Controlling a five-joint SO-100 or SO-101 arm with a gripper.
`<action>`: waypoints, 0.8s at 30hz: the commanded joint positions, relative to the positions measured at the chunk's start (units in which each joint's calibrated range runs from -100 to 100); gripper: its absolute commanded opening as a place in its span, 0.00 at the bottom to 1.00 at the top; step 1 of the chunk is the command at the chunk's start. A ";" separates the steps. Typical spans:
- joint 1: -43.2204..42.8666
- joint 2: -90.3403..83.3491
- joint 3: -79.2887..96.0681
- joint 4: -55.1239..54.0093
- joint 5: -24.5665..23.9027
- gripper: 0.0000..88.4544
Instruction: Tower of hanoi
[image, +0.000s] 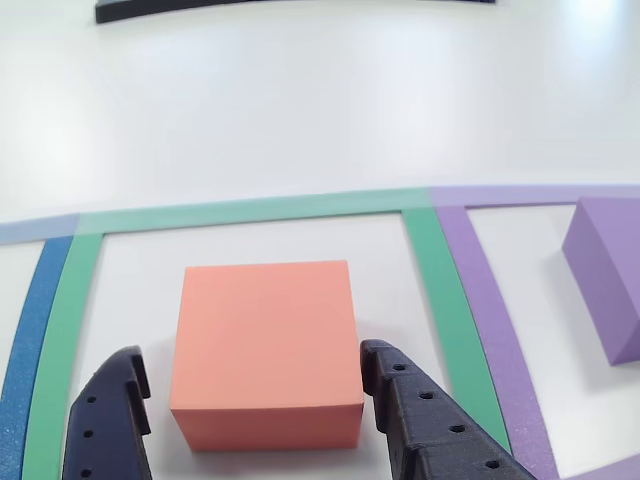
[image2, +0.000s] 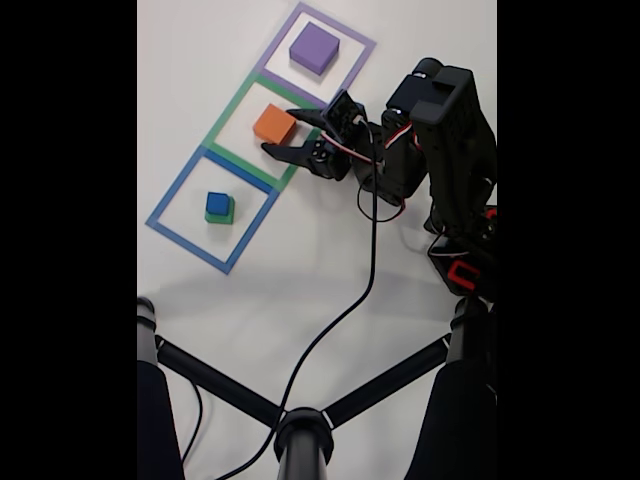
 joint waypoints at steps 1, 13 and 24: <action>0.04 -0.50 -0.80 -1.95 1.18 0.29; 0.27 -11.56 5.20 1.45 1.18 0.29; -0.72 -42.33 4.01 35.20 1.18 0.05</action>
